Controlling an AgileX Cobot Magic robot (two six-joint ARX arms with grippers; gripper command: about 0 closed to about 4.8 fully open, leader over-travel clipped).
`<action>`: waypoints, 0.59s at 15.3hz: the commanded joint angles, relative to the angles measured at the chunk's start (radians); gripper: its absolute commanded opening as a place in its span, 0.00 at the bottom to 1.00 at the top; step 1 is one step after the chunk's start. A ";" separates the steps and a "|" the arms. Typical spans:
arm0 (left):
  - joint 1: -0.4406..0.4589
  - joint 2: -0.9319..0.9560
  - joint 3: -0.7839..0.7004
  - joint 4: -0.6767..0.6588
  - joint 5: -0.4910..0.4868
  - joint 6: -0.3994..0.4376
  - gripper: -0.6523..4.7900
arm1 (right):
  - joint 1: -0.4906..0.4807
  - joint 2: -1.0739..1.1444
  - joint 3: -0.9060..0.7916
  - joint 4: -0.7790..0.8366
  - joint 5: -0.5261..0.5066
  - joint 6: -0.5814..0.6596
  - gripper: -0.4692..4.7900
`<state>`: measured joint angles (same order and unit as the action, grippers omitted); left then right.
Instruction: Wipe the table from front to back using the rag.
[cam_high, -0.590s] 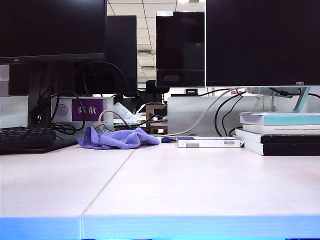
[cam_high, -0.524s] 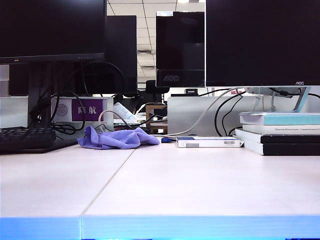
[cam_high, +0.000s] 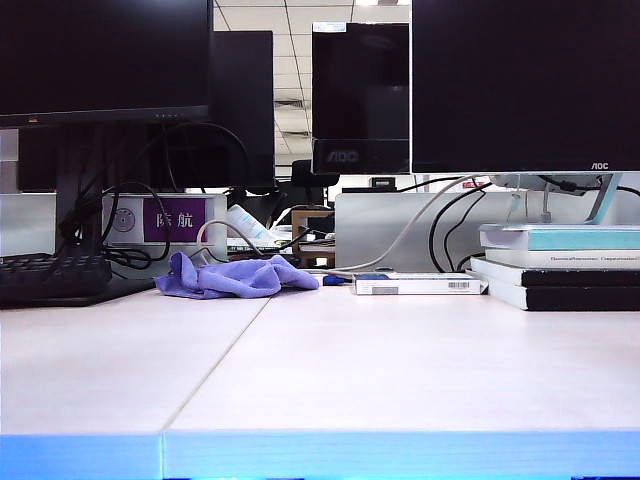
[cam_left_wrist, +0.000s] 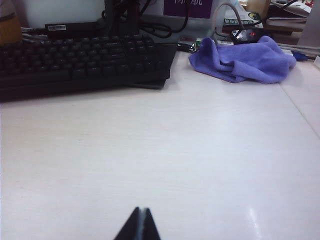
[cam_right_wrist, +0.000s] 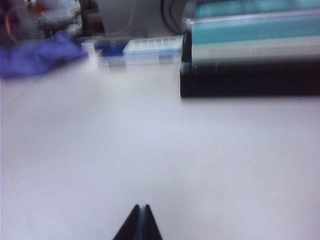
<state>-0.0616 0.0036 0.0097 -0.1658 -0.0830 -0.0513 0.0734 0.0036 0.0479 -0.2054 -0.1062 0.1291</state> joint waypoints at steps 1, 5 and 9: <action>0.000 -0.002 0.048 0.041 -0.031 -0.079 0.11 | 0.002 -0.002 0.130 0.072 0.074 0.085 0.09; 0.000 0.066 0.181 0.080 -0.081 -0.114 0.11 | 0.002 0.072 0.375 0.009 0.142 0.104 0.09; -0.002 0.298 0.363 0.131 -0.132 -0.101 0.11 | 0.005 0.350 0.680 -0.004 0.031 0.103 0.09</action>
<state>-0.0631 0.2607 0.3435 -0.0628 -0.1879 -0.1581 0.0772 0.3111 0.6834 -0.2447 -0.0299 0.2314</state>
